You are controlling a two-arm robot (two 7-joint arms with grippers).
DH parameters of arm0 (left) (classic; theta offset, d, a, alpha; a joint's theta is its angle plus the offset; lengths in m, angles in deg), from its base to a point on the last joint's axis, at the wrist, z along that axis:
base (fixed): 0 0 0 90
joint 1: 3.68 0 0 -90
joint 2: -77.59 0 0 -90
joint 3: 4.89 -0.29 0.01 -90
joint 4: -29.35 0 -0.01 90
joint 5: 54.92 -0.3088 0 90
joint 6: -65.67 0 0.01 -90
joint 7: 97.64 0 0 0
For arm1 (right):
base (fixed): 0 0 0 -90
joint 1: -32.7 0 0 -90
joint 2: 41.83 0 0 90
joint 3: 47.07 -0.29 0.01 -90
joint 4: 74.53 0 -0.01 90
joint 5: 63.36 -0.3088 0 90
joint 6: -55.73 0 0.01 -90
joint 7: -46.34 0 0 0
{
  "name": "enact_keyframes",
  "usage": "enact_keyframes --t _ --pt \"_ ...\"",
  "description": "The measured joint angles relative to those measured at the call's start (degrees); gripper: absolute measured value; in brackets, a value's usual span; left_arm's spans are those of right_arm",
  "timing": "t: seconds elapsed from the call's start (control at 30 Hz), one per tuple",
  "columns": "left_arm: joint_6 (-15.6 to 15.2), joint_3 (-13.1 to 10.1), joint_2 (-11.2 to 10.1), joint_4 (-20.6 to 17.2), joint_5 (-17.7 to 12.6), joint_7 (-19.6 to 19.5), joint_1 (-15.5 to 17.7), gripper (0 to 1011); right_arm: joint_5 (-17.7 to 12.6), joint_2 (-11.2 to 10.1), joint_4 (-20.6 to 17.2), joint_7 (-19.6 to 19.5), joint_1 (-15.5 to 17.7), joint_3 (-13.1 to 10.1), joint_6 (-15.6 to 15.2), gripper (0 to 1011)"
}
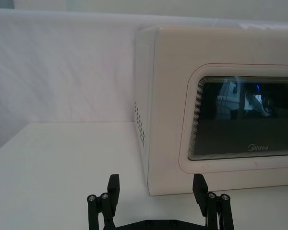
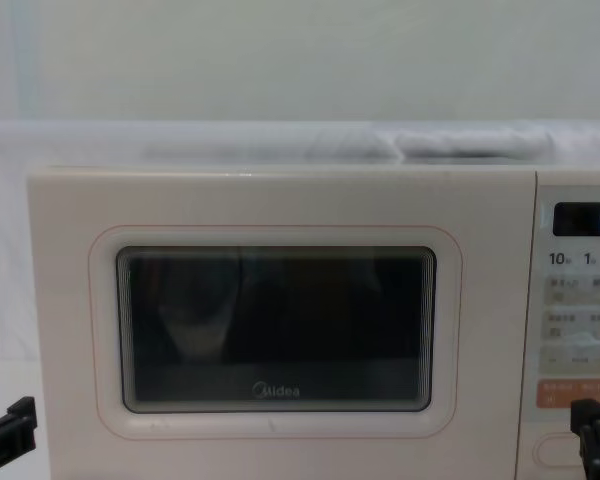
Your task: Press the button to open the microwave door with one hand; close the microwave door with the other hand.
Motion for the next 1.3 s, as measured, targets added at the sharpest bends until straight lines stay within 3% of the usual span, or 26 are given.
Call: enact_keyframes --t 0.6,0.9,0.97,1.3 --pt "0.0 0.0 0.0 0.0 0.0 0.0 0.0 1001 0.3 0.1 -1.4 1.0 0.1 -0.1 -0.9 0" --pt "0.0 0.0 0.0 0.0 0.0 0.0 0.0 1001 1.5 -1.0 -4.1 3.2 -0.1 -2.2 -6.5 0" --pt "0.0 0.0 0.0 0.0 0.0 0.0 0.0 1001 1.6 -1.5 -5.0 4.1 -0.4 -3.5 -8.6 0" --pt "0.0 0.0 0.0 0.0 0.0 0.0 0.0 1001 0.4 -2.3 -4.6 7.8 -3.2 -6.7 -14.2 0"
